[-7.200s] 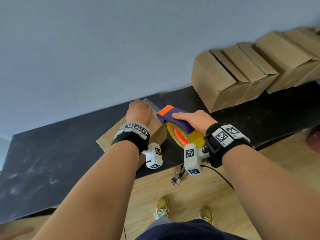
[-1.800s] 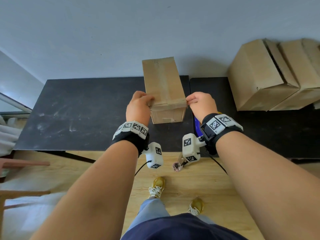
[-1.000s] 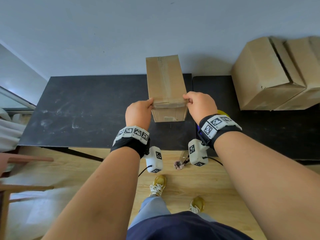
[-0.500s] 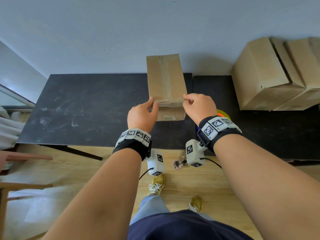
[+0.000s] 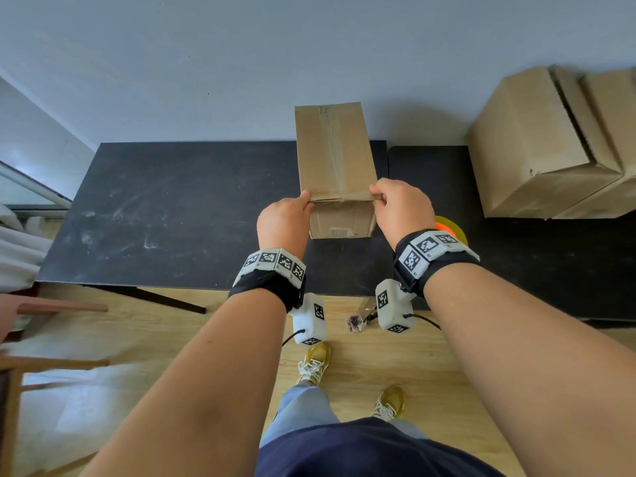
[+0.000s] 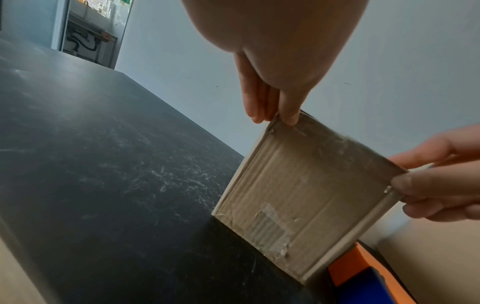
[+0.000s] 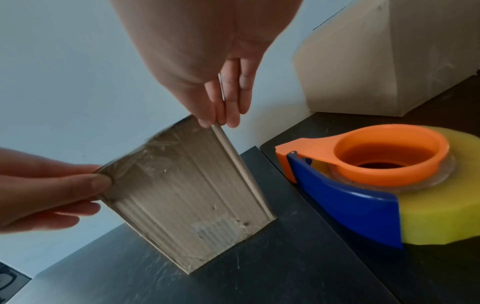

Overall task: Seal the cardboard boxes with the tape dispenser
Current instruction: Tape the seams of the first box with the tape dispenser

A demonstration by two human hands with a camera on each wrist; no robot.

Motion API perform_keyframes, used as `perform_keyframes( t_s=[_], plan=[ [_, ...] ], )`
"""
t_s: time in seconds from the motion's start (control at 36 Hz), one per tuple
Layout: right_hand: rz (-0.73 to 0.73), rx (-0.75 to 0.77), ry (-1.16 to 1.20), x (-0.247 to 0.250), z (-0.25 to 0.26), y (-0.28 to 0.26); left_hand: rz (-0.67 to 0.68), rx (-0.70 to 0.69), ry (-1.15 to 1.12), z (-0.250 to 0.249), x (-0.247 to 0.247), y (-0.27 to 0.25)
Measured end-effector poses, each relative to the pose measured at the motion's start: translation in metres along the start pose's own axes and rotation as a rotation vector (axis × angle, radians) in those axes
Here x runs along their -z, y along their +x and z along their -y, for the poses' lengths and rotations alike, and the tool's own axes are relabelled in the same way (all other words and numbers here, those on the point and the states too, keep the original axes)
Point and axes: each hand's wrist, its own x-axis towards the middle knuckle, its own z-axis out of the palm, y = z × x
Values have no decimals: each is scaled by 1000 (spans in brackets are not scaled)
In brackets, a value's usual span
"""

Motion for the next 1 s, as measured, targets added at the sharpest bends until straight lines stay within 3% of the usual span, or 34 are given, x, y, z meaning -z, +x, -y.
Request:
perform_keyframes(
  t_s=[0.28, 0.5, 0.58, 0.72, 1.0],
  plan=[
    [108, -35, -143, 4, 22, 0, -3, 1, 40, 1, -4, 1],
    [120, 38, -334, 3, 28, 7, 2, 3, 26, 0, -1, 0],
    [136, 39, -325, 4, 28, 8, -1, 14, 10, -5, 1, -1],
    [154, 23, -227, 7, 24, 9, -17, -15, 177, -13, 8, 5],
    [164, 57, -69, 18, 6, 12, -36, -28, 161, -20, 13, 11]
  ],
)
